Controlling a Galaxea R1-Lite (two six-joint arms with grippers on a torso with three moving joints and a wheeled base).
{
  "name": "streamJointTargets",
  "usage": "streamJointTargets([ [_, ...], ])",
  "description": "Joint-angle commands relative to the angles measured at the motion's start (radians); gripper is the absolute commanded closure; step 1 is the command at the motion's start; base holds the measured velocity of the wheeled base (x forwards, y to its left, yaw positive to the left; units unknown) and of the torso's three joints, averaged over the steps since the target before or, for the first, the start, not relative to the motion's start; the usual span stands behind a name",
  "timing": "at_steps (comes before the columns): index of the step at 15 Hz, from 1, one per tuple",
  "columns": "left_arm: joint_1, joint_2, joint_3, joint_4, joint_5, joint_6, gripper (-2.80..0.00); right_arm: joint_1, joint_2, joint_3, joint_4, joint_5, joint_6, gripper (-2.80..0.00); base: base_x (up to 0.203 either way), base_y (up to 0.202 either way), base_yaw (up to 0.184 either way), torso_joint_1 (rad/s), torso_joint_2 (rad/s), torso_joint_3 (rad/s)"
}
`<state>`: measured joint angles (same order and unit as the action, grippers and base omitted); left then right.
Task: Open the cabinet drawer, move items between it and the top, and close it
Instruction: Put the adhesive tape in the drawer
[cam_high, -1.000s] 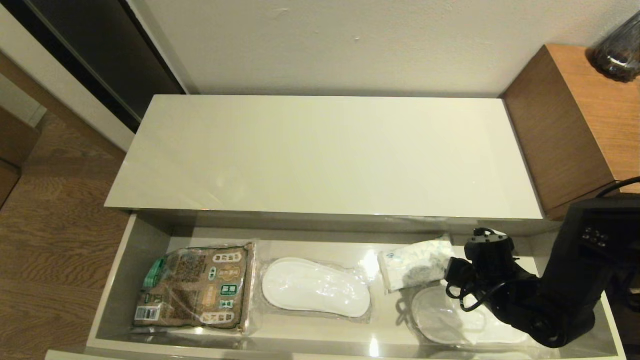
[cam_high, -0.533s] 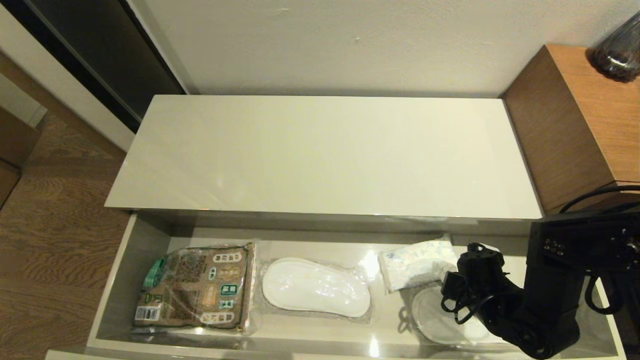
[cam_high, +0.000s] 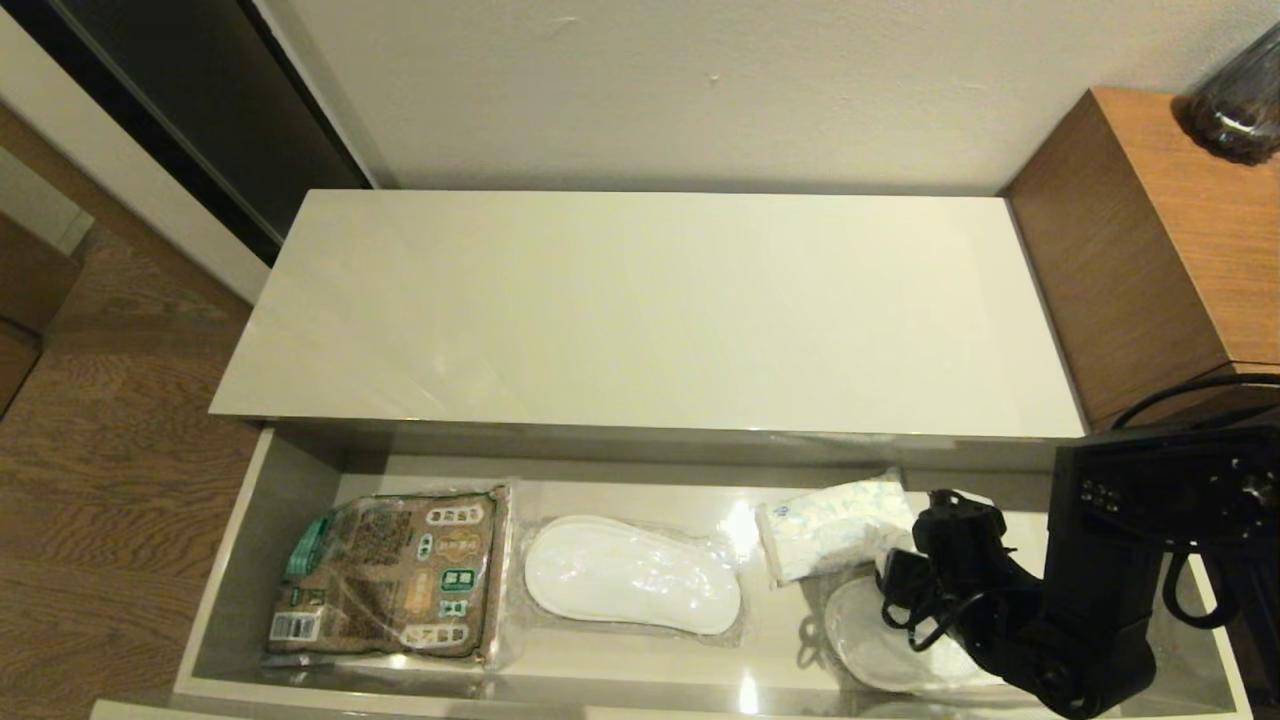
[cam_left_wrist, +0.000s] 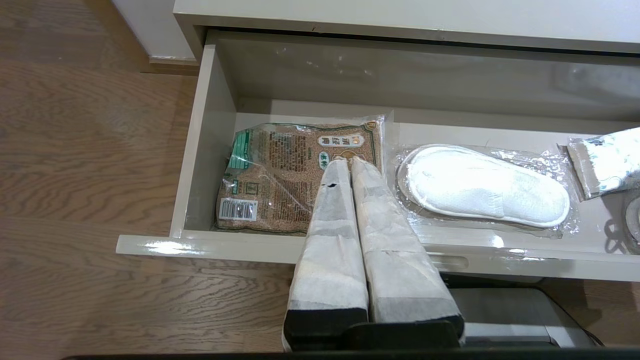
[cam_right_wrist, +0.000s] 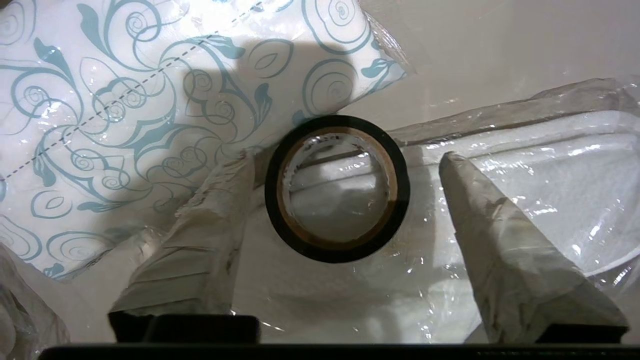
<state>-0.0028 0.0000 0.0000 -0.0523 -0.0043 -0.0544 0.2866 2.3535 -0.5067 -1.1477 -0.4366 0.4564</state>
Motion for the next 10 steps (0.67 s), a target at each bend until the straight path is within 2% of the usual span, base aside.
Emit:
streamJointTargets([
  [1, 0.0, 0.002, 0.0, 0.0, 0.0, -0.001, 0.0, 0.0, -0.031, 0.009, -0.001, -0.002, -0.002, -2.8, 0.0, 0.0, 0.0, 0.0, 0.0, 0.0],
  [6, 0.0, 0.002, 0.0, 0.0, 0.0, -0.001, 0.0, 0.0, -0.142, 0.058, 0.027, 0.0, -0.039, -2.8, 0.0, 0.0, 0.0, 0.0, 0.0, 0.0],
  [8, 0.0, 0.002, 0.0, 0.0, 0.0, -0.001, 0.0, 0.0, -0.263, 0.07, 0.095, 0.005, -0.061, -2.8, 0.0, 0.0, 0.0, 0.0, 0.0, 0.0],
  [10, 0.0, 0.002, 0.0, 0.0, 0.0, -0.001, 0.0, 0.0, -0.397, 0.058, 0.229, 0.01, -0.079, -2.8, 0.0, 0.0, 0.0, 0.0, 0.0, 0.0],
])
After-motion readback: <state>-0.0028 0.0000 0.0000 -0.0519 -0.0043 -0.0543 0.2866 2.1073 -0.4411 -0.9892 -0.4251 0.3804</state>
